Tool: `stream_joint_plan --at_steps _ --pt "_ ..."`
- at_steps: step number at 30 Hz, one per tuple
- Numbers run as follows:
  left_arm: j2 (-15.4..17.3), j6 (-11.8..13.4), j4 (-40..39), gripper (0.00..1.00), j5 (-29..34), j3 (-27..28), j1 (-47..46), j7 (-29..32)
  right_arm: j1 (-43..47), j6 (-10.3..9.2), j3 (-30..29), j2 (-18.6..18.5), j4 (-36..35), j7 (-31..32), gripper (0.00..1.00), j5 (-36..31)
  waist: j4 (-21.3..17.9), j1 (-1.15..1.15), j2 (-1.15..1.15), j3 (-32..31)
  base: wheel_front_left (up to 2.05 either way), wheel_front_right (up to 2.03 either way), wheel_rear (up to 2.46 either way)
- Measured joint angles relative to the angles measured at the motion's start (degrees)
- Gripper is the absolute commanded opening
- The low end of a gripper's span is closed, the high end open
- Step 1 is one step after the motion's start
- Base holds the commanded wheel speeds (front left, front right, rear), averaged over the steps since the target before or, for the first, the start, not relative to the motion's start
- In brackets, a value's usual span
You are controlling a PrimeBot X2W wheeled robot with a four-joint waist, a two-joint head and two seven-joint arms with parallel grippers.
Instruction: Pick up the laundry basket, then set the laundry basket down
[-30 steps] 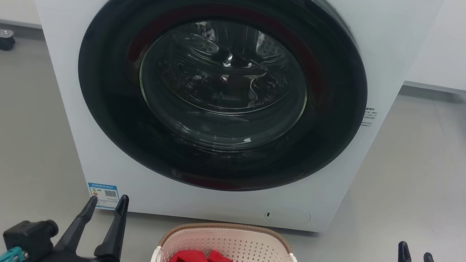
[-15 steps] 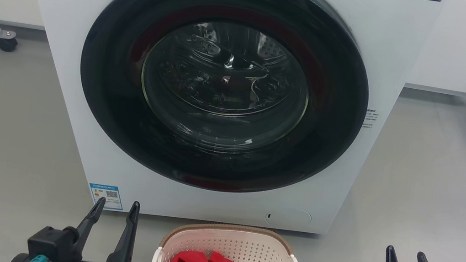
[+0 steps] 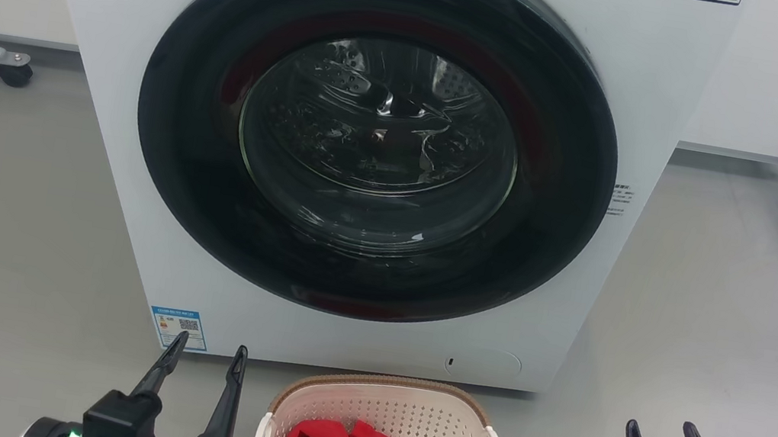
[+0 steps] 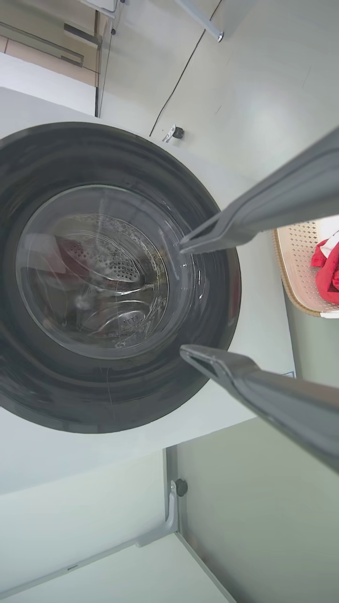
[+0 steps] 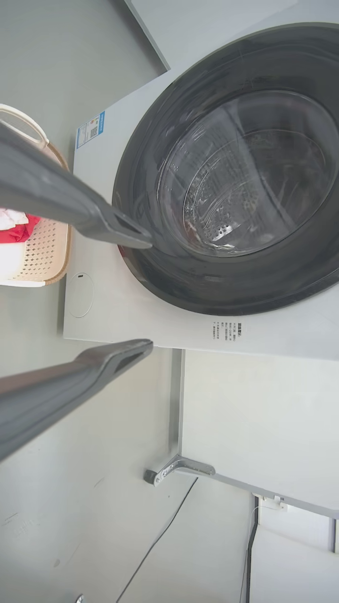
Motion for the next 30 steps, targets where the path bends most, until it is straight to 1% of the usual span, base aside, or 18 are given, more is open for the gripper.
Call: stream_joint_plan --at_steps 16,30 --pt "-1.92 0.01 1.96 1.00 0.79 3.45 0.47 2.32 0.15 -0.40 -0.34 0.21 1.49 -0.40 1.00 0.34 0.05 0.00 0.00 0.03 0.00 0.00 0.00" --pt "-3.09 0.01 2.26 1.00 1.99 4.58 1.14 4.03 0.17 -0.40 -0.62 0.23 2.40 -0.40 1.00 0.46 -0.01 0.00 0.00 0.04 0.00 0.00 0.00"
